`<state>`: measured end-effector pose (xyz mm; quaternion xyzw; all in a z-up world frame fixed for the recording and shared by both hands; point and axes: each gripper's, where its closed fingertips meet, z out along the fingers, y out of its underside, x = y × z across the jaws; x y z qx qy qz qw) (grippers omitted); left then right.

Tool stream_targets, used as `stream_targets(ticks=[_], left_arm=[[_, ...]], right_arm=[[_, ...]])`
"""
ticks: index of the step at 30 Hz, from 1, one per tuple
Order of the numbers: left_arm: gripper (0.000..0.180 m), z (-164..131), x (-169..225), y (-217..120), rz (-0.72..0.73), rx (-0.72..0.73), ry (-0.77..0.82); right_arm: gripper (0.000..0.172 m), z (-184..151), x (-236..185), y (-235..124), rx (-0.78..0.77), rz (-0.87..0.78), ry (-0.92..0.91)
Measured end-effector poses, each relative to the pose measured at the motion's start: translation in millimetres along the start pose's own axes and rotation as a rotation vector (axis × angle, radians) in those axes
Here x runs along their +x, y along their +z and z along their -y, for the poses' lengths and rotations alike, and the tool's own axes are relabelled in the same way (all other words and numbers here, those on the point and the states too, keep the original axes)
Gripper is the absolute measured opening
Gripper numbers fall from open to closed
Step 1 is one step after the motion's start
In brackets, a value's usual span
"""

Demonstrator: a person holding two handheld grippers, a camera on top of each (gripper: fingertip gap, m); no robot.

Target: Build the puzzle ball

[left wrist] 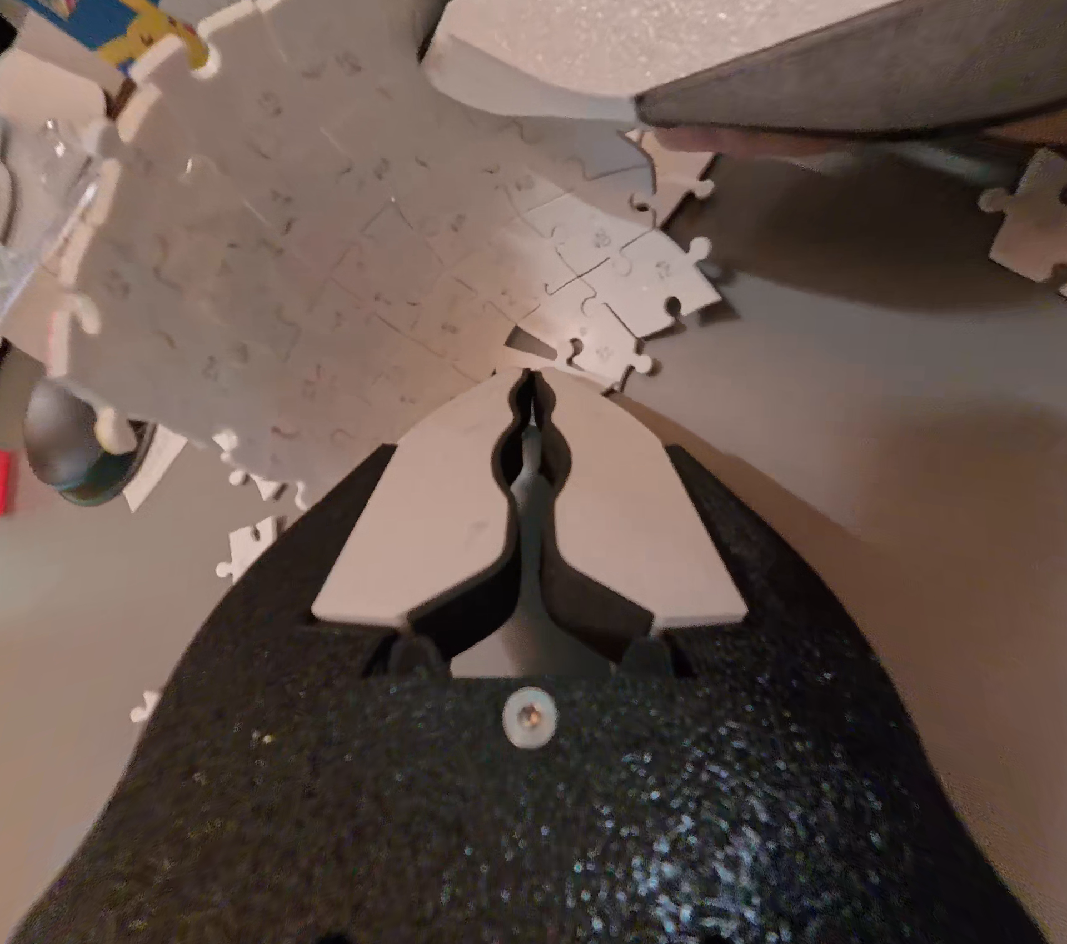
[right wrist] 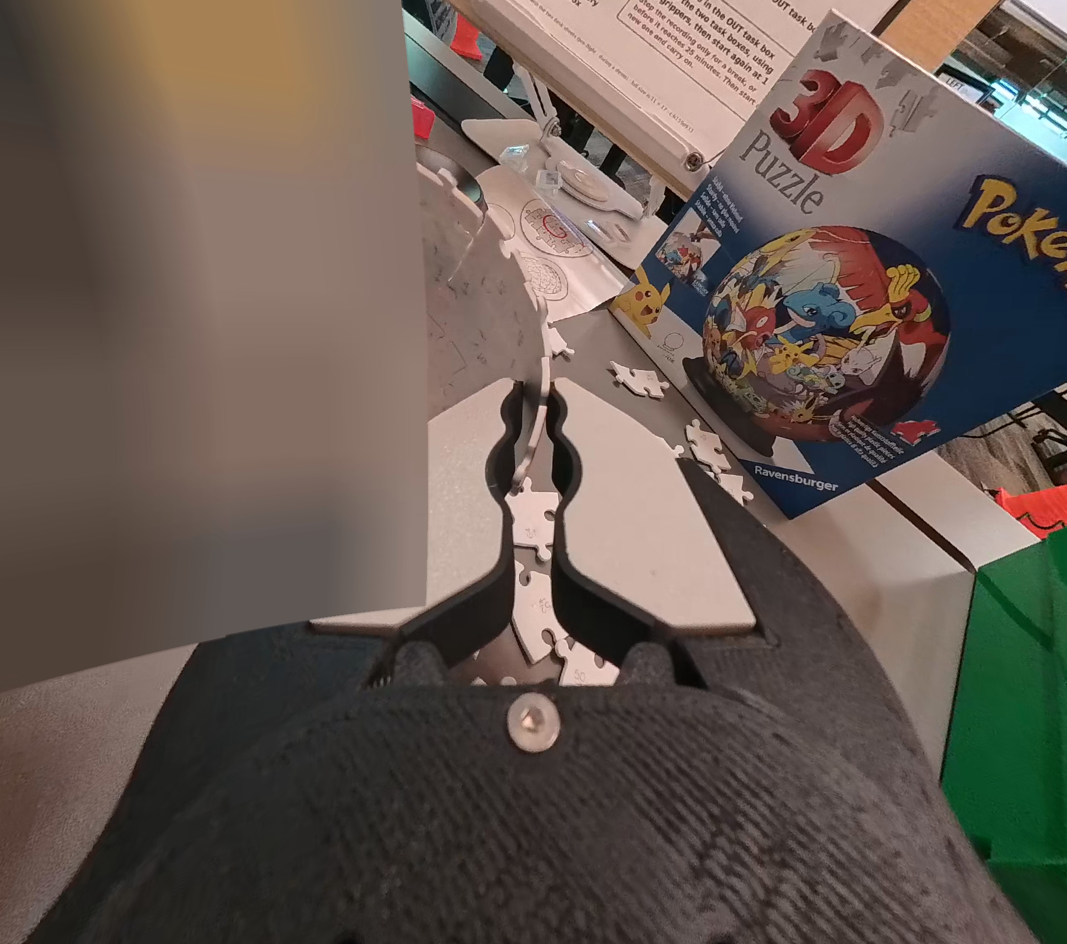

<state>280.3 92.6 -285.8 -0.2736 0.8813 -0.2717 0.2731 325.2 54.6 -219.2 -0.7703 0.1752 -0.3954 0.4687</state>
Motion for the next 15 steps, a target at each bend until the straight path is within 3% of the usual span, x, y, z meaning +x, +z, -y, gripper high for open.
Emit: stream_targets(ticks=[3, 8, 11, 15], left_arm=[[0.002, 10.6, -1.9, -9.3, 0.042, 0.082, -0.005], [0.033, -8.0, 0.5, -19.0, 0.105, -0.051, -0.314], [0.039, -11.8, 15.5, -16.0, 0.075, -0.072, -0.438], [0.038, -13.6, 6.4, -13.5, 0.115, -0.060, -0.589]], right_arm=[[0.007, -0.3, 0.2, 0.0, 0.000, -0.001, 0.000], [0.007, -0.9, 0.4, 0.2, -0.002, -0.001, 0.001], [0.007, -0.6, 0.3, 0.1, 0.000, -0.001, 0.000], [0.007, -0.7, 0.4, 0.0, -0.001, -0.001, 0.001]])
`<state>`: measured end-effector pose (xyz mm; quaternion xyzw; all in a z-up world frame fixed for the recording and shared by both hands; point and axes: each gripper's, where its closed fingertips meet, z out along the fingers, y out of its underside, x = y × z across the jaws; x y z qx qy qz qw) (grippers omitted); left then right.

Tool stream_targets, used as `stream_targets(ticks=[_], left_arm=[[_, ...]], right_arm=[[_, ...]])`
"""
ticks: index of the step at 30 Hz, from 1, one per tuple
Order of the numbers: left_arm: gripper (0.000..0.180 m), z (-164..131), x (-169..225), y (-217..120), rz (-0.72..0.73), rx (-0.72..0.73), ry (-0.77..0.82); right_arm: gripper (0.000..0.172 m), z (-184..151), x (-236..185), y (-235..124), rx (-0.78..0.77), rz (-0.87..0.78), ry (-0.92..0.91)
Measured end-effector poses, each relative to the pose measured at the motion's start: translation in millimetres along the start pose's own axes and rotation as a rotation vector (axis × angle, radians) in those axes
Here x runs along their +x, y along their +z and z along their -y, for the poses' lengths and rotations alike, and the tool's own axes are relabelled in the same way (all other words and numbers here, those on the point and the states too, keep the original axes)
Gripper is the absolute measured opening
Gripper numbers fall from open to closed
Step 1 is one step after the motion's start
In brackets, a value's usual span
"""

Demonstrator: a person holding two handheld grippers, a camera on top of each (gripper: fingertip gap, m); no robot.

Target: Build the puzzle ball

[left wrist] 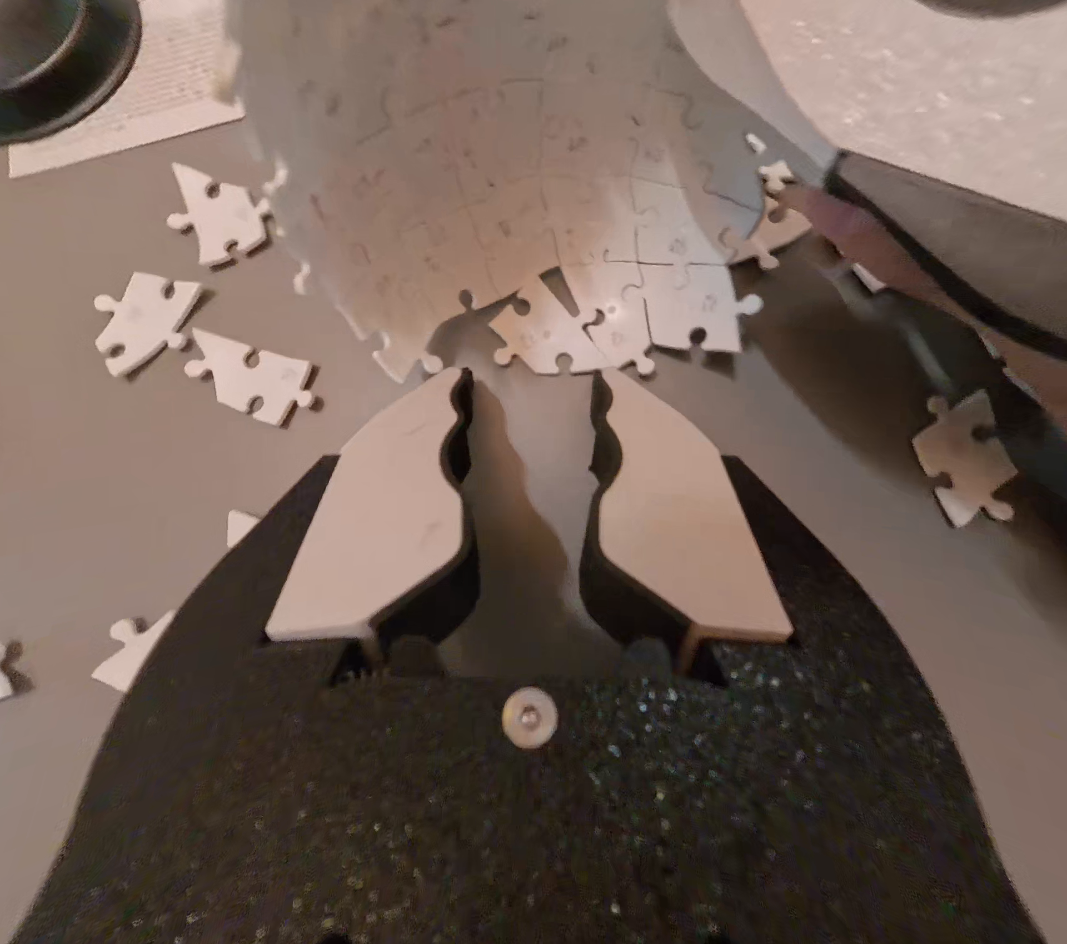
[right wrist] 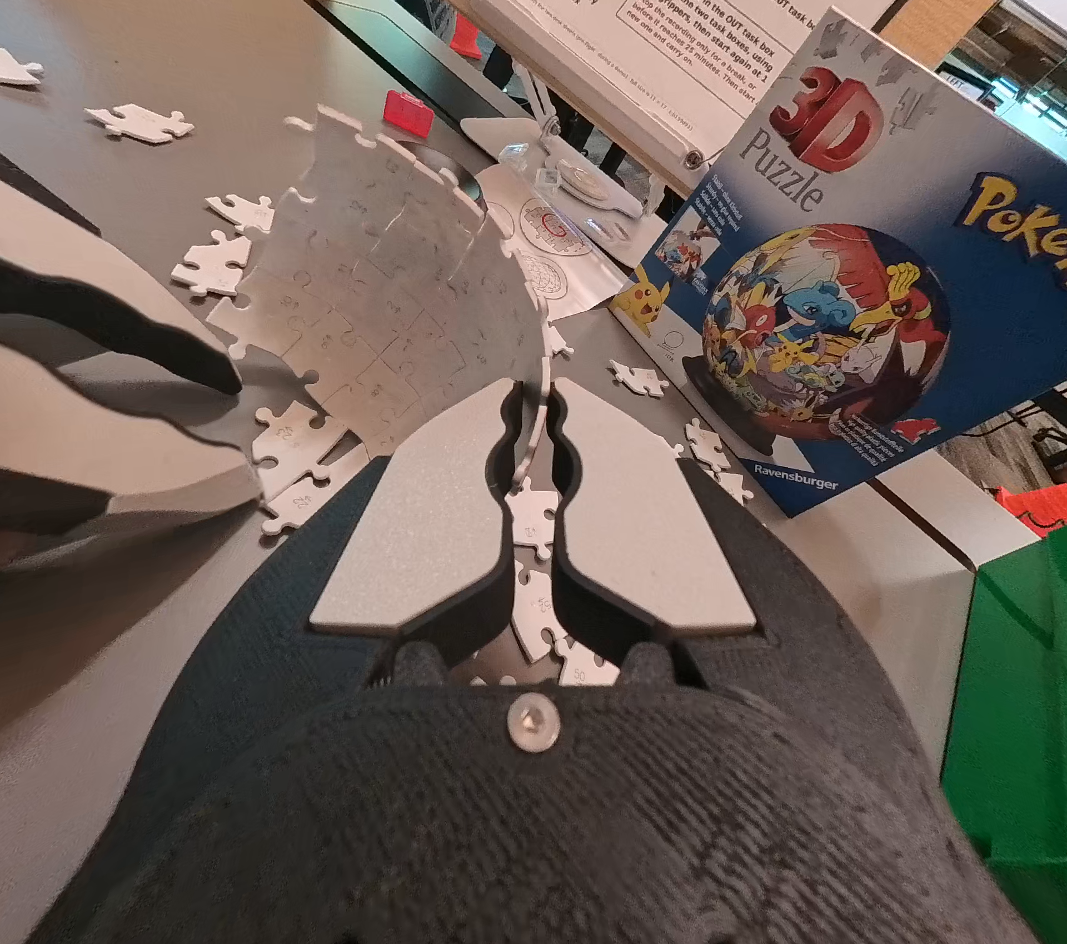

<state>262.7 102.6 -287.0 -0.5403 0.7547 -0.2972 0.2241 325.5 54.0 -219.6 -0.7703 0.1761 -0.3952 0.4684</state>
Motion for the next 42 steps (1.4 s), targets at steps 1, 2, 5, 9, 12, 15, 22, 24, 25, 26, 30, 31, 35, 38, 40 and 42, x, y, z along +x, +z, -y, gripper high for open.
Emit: stream_targets(ticks=[1, 2, 5, 9, 12, 15, 22, 24, 25, 26, 30, 31, 35, 38, 40, 42], left_arm=[[0.037, -0.7, -1.6, 1.7, -0.002, -0.010, -0.018], [0.037, -0.2, -1.7, 2.9, -0.014, -0.013, -0.033], [0.036, 2.9, -0.4, 4.7, -0.048, -0.012, -0.072], [0.031, 4.5, -2.1, 6.0, -0.065, -0.006, -0.069], [0.028, 1.8, -6.6, 4.7, -0.047, -0.020, -0.034], [0.029, -1.6, -10.9, 2.4, -0.016, -0.041, -0.020], [0.023, 17.9, 15.4, -8.1, -0.108, 0.056, -0.003], [0.025, 18.4, 12.3, -2.3, -0.057, 0.043, 0.016], [0.029, 17.8, 9.7, 1.4, -0.033, 0.032, 0.006], [0.032, 16.8, 9.3, 4.8, -0.025, 0.022, -0.011], [0.034, 13.0, 9.1, 11.5, -0.010, -0.002, -0.050], [0.034, 12.5, 8.0, 11.2, -0.003, -0.007, -0.055], [0.034, 10.2, 7.4, 9.9, -0.018, -0.021, -0.062], [0.030, 10.1, 8.9, 9.7, -0.044, -0.019, -0.036], [0.030, 9.5, 6.7, 9.0, -0.040, -0.026, -0.002], [0.031, 8.4, 3.9, 7.6, -0.030, -0.033, 0.022]], right_arm=[[0.007, 0.2, -0.1, -0.1, 0.001, 0.000, 0.000], [0.007, 0.2, -0.1, -0.1, 0.001, 0.000, 0.000], [0.007, -0.4, 0.4, 0.1, -0.002, -0.002, 0.001], [0.007, -1.1, 1.2, -0.1, -0.004, -0.006, -0.001], [0.007, -0.9, 1.1, -0.2, -0.003, -0.007, -0.002], [0.007, -0.6, 1.1, -0.1, -0.001, -0.007, -0.003], [0.007, -0.4, 1.0, 0.0, -0.001, -0.008, -0.005], [0.007, -0.2, 1.0, -0.1, 0.000, -0.008, -0.004], [0.007, -0.3, 1.0, -0.1, -0.001, -0.008, -0.004], [0.007, -0.5, 1.0, -0.1, -0.001, -0.008, -0.004], [0.007, -1.0, 1.2, -0.1, -0.004, -0.007, -0.004], [0.007, -0.9, 1.1, 0.0, -0.004, -0.006, -0.002], [0.007, -0.3, 0.9, 0.0, -0.001, -0.005, -0.004], [0.007, -0.6, 0.9, 0.1, -0.002, -0.005, -0.003], [0.007, -0.9, 1.0, 0.2, -0.003, -0.005, -0.003], [0.007, -1.1, 1.3, 0.3, -0.003, -0.005, -0.002]])
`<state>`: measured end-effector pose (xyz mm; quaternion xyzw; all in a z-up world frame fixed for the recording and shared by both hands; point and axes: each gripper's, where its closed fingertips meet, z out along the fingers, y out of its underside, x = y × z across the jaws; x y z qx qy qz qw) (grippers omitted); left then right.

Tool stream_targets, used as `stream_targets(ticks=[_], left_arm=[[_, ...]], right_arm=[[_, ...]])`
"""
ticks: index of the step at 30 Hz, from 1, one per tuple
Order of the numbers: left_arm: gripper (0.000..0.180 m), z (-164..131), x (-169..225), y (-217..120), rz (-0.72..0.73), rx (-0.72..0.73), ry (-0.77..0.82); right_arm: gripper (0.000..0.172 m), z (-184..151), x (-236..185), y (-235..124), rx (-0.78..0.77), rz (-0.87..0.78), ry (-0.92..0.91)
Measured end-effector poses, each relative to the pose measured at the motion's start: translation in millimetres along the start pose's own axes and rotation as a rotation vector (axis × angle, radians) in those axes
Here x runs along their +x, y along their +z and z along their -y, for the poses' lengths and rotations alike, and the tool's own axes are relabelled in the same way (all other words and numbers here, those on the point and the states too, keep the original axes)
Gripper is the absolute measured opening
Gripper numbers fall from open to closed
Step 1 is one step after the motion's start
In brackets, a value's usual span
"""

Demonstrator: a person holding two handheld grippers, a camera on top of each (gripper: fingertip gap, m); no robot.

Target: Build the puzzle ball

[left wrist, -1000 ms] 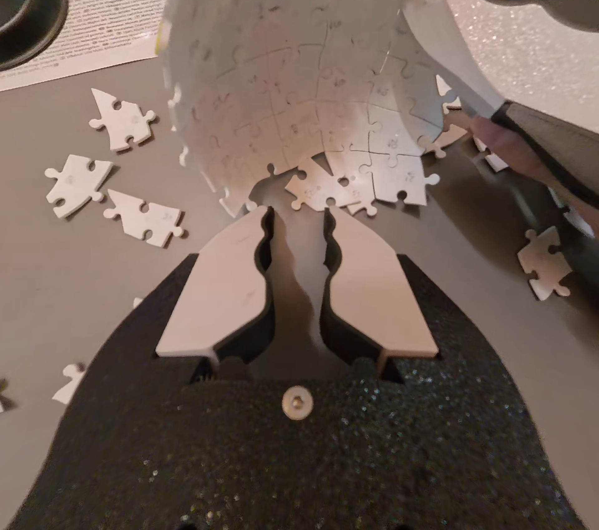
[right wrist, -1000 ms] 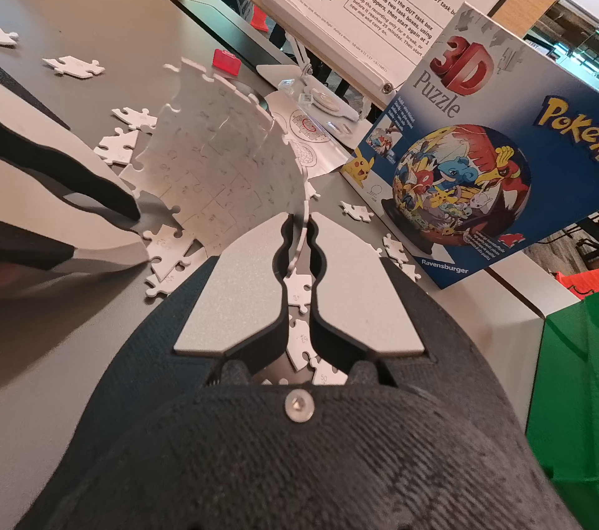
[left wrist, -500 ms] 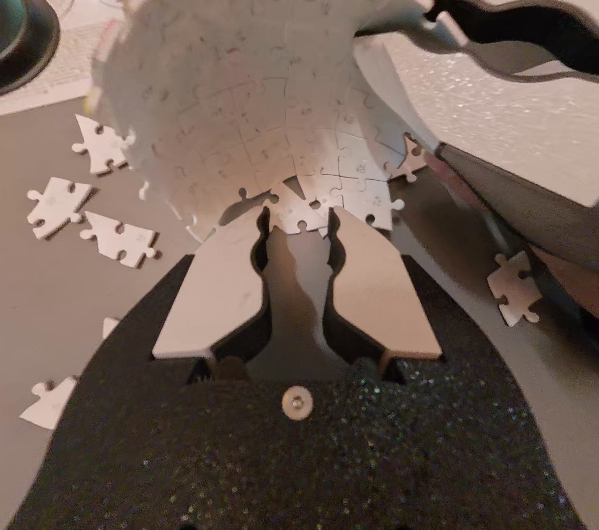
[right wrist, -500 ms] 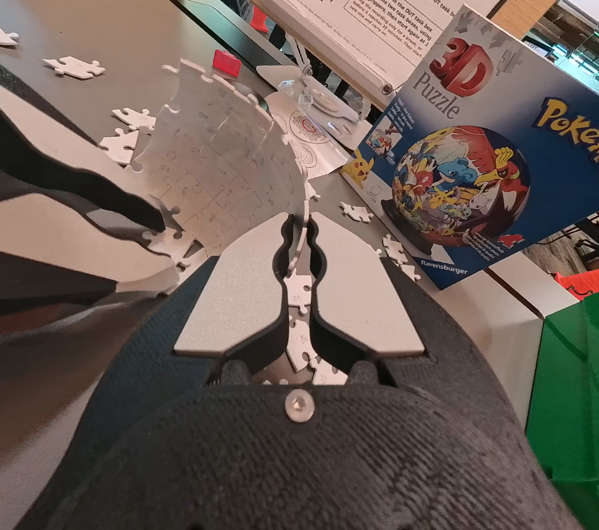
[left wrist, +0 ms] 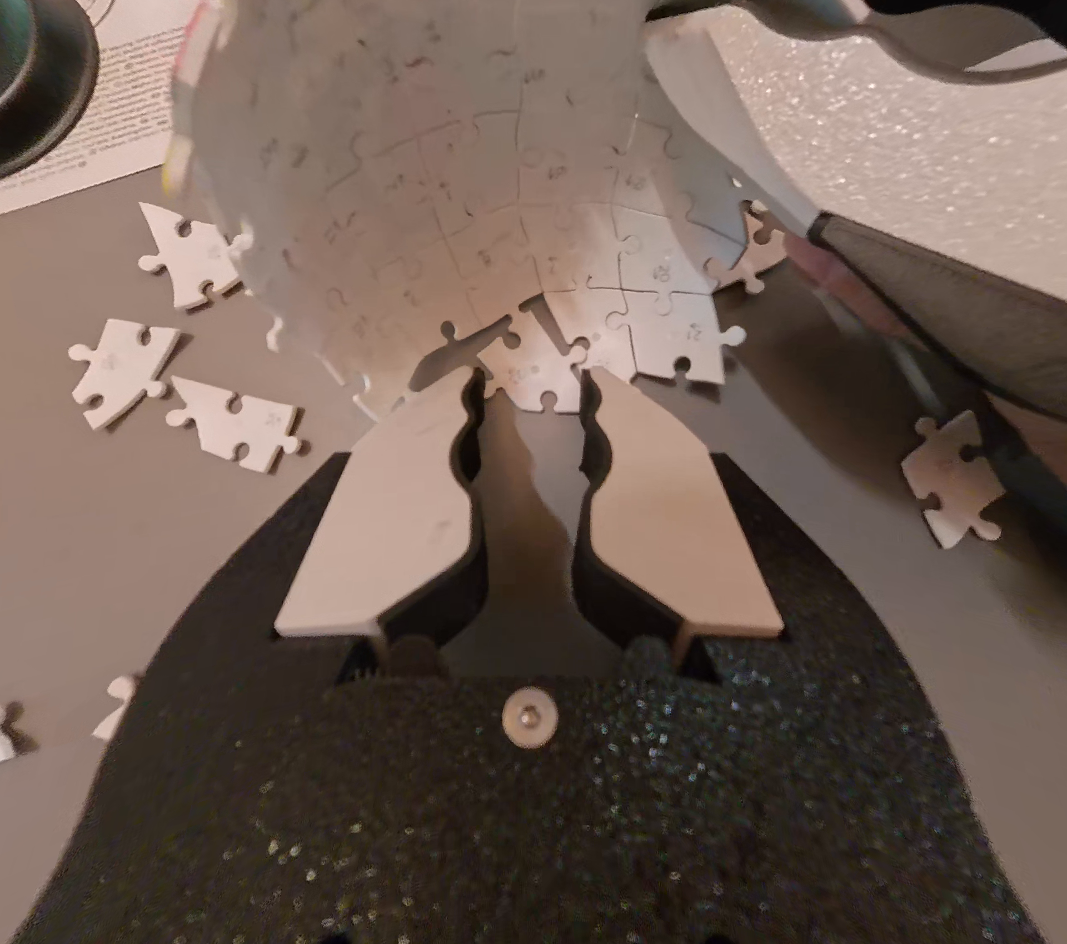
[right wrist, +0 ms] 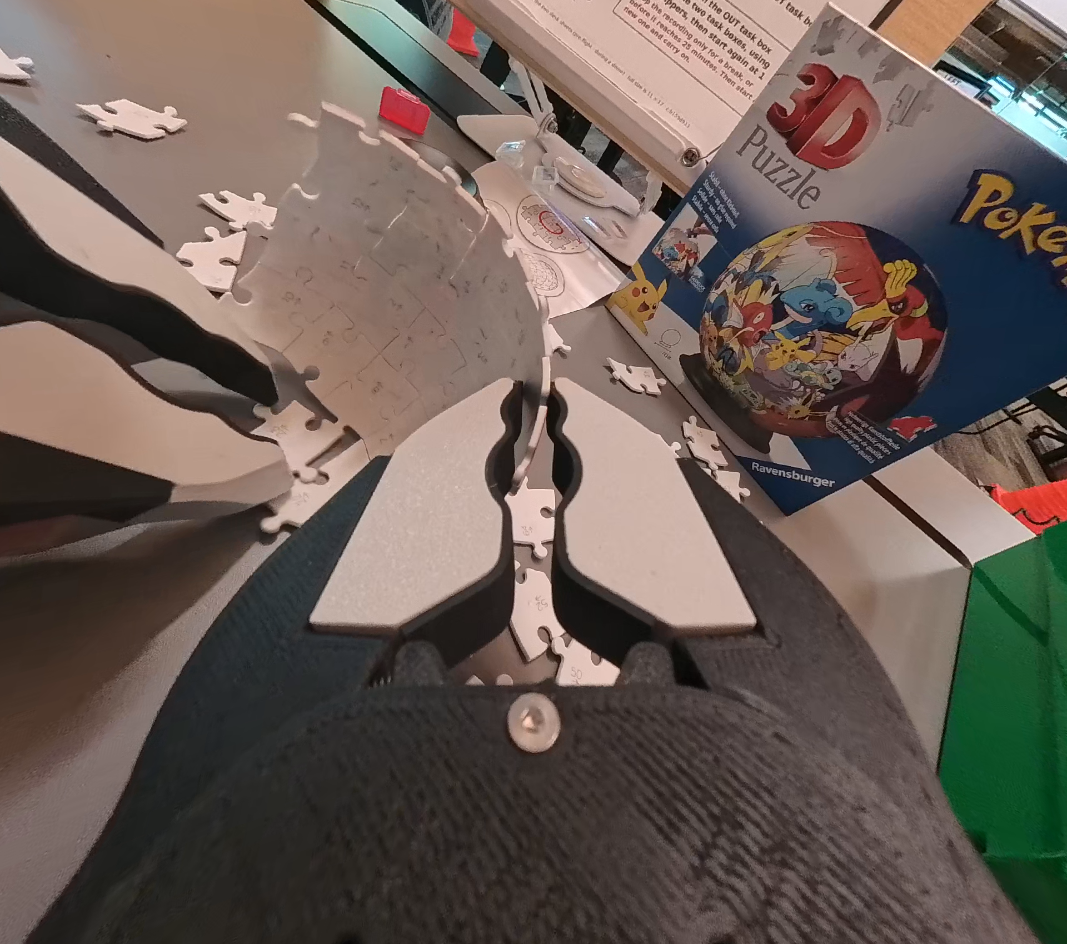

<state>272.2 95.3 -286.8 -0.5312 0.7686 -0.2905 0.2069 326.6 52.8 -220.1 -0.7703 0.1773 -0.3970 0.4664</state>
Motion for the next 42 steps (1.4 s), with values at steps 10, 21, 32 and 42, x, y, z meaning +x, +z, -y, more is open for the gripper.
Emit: stream_targets(ticks=[10, 21, 32, 42], left_arm=[[0.031, -9.7, -10.3, -11.5, 0.088, -0.020, 0.009], [0.028, -6.8, -10.8, -5.9, 0.063, -0.011, -0.026], [0.025, -4.3, -7.7, -10.3, 0.043, 0.011, -0.002], [0.016, -5.8, -12.2, -2.4, 0.076, -0.017, -0.009]], right_arm=[[0.007, 0.0, 0.0, 0.2, 0.000, -0.001, -0.003], [0.007, 0.3, 0.4, 0.2, 0.002, -0.003, -0.005], [0.007, 0.1, 0.5, 0.1, 0.001, -0.003, -0.004], [0.007, -0.5, 0.7, 0.0, -0.001, -0.003, -0.002]])
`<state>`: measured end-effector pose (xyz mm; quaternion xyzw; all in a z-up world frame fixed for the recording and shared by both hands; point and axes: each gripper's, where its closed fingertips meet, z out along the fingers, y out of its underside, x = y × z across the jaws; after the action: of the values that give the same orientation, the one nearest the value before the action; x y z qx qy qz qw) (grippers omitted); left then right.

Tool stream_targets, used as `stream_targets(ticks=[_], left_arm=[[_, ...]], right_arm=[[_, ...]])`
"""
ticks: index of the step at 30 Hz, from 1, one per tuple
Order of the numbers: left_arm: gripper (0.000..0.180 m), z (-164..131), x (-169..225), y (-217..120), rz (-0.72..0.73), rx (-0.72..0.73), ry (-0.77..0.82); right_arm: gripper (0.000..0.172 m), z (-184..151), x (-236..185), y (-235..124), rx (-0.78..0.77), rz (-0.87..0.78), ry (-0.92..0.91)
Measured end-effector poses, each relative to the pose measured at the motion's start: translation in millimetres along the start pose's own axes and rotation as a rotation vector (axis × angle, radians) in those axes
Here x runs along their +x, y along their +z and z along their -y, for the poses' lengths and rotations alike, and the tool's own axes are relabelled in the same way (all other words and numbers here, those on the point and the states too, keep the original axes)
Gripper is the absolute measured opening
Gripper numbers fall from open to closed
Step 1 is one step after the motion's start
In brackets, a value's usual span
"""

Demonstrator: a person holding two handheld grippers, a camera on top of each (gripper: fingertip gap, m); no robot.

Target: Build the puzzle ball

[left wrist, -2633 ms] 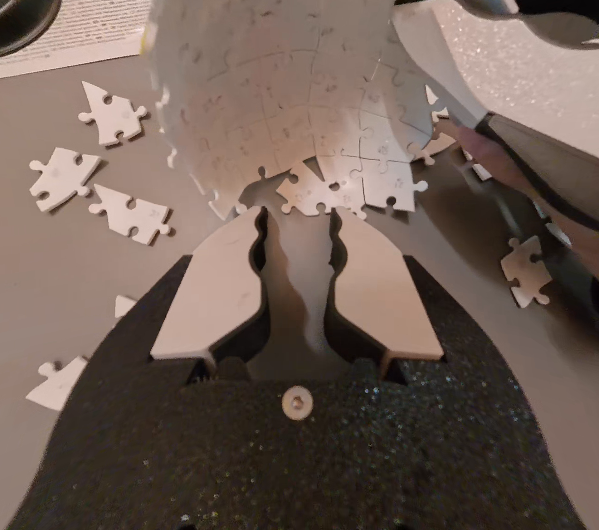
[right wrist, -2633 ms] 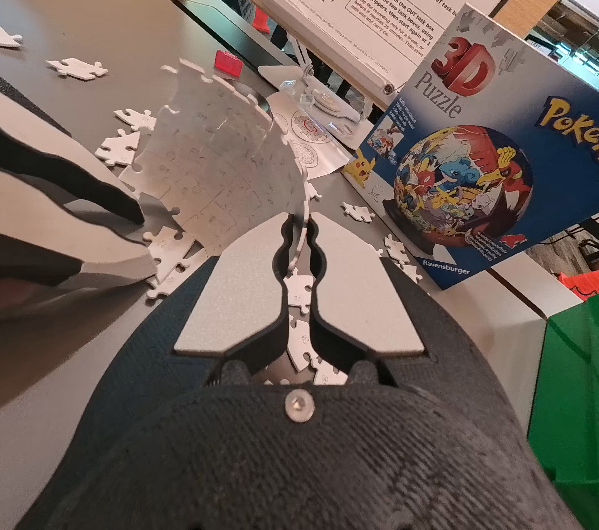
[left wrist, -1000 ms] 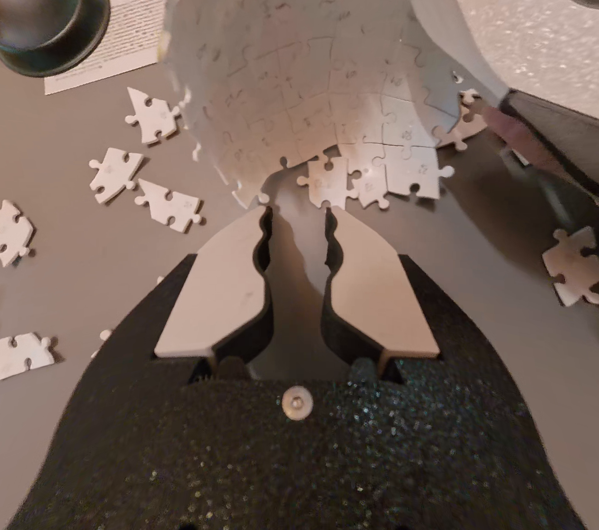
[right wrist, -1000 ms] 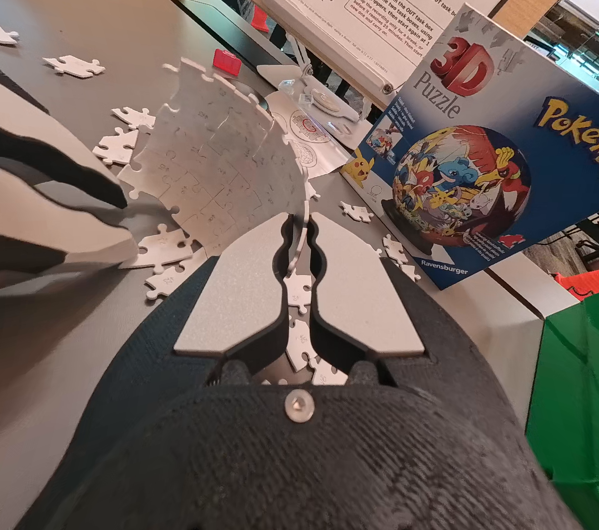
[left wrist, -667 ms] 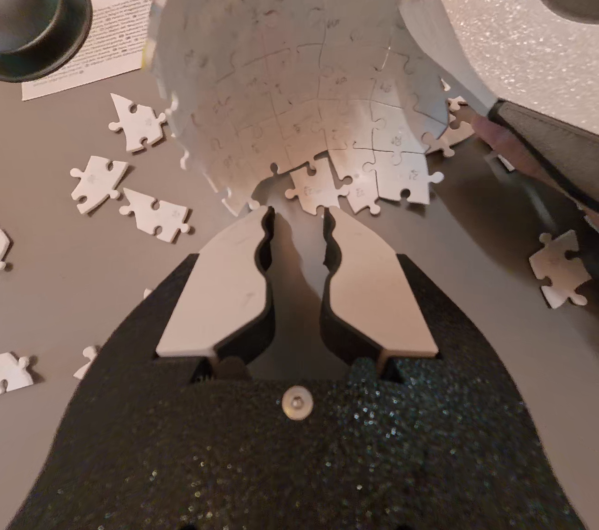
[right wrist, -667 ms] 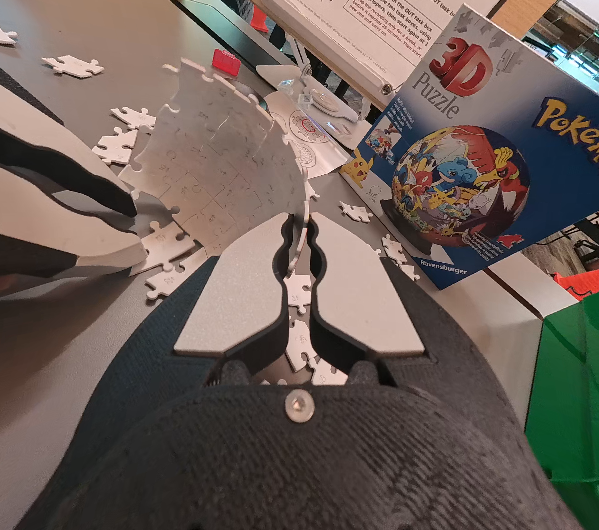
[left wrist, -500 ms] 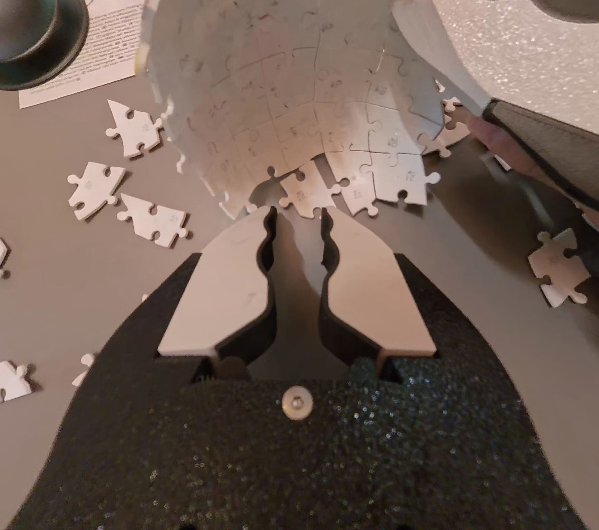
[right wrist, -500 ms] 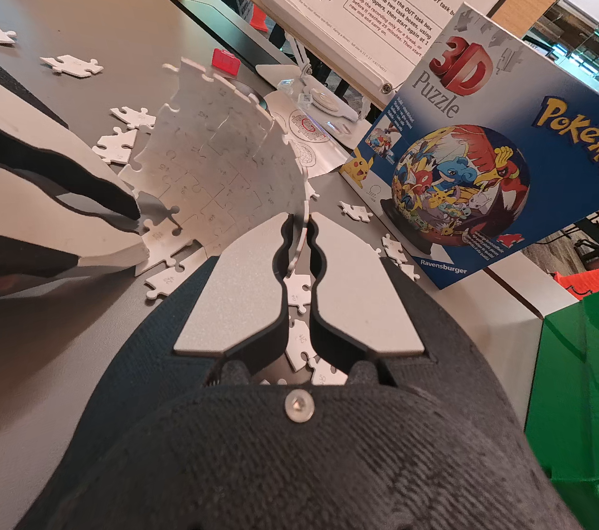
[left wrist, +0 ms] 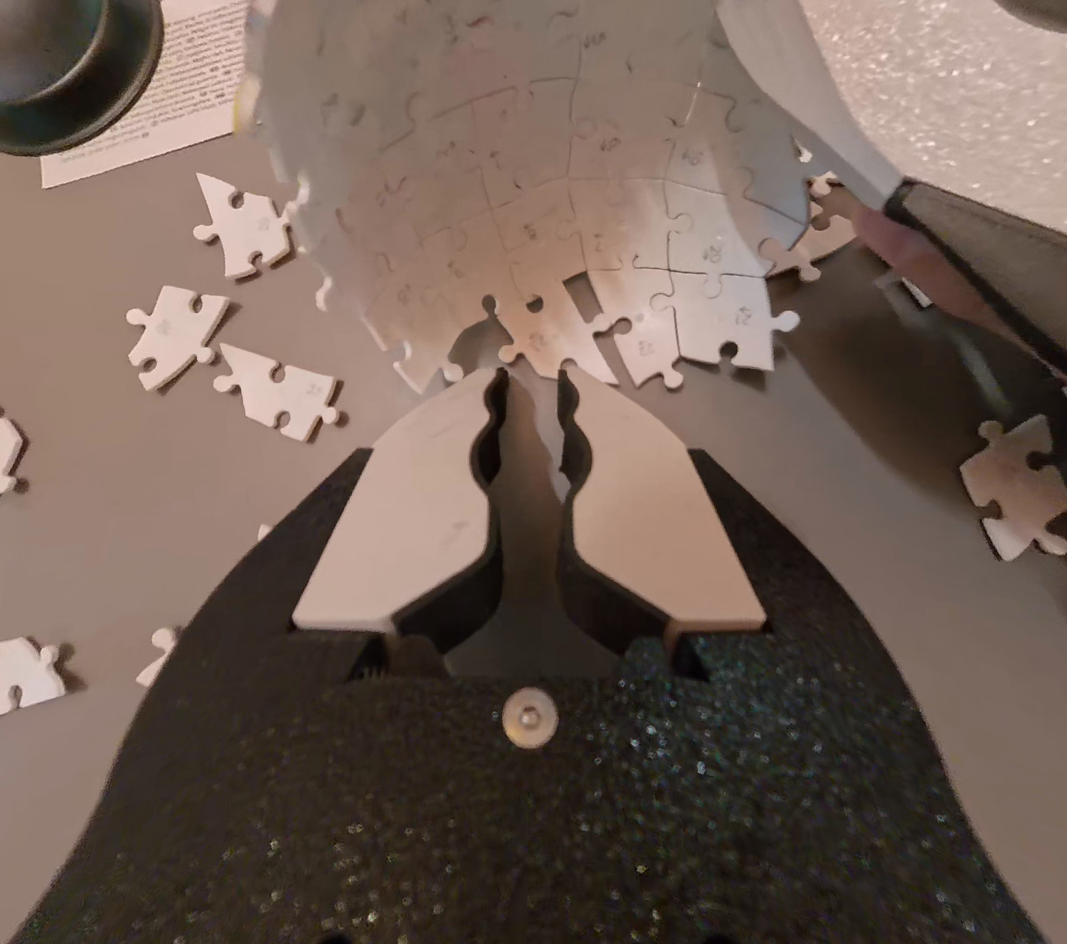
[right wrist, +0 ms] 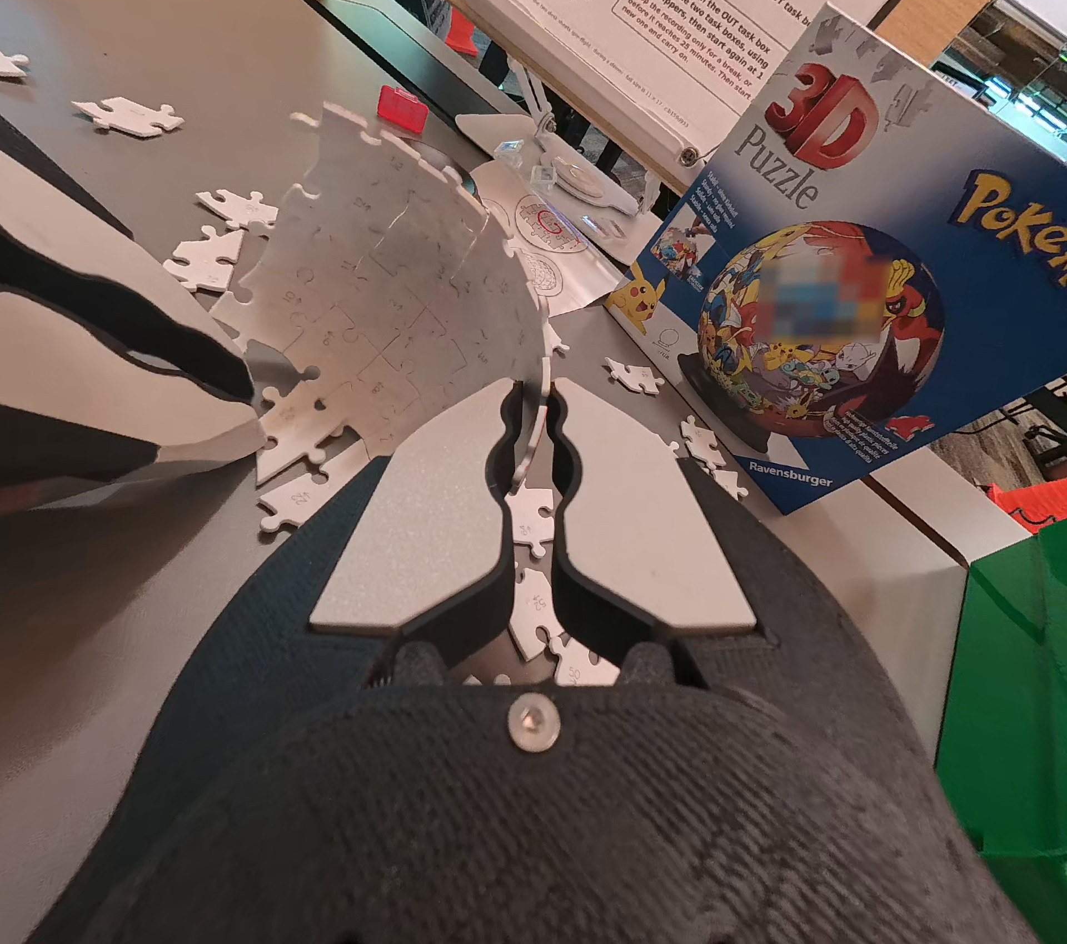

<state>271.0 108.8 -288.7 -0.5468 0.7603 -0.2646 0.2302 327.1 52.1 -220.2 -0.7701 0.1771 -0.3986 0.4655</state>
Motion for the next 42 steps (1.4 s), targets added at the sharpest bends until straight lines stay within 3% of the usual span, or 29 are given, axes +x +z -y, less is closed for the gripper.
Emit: stream_targets(ticks=[10, 14, 21, 30, 35, 42], left_arm=[[0.018, 3.6, 5.9, -4.6, -0.054, 0.043, 0.099], [0.000, 17.9, 4.2, -9.5, -0.012, 0.120, 0.176], [0.000, 20.6, 2.4, 7.4, 0.072, 0.054, 0.347], [0.000, 19.2, 3.8, 14.2, -0.003, 0.049, 0.348], [0.000, 20.4, 5.5, 15.4, -0.019, 0.057, 0.259], [0.000, 24.3, 5.6, 14.1, 0.010, 0.093, 0.242]], right_arm=[[0.007, 0.0, 0.0, 0.2, 0.000, 0.000, 0.001], [0.007, 0.0, 0.0, 0.2, 0.000, 0.000, 0.001], [0.007, -0.7, 0.2, 0.2, -0.002, -0.001, 0.001], [0.007, -0.8, 0.6, 0.4, -0.002, -0.002, 0.005], [0.007, -1.1, 1.1, 0.5, -0.002, -0.003, 0.009], [0.007, -1.3, 1.3, 0.4, -0.003, -0.005, 0.007]])
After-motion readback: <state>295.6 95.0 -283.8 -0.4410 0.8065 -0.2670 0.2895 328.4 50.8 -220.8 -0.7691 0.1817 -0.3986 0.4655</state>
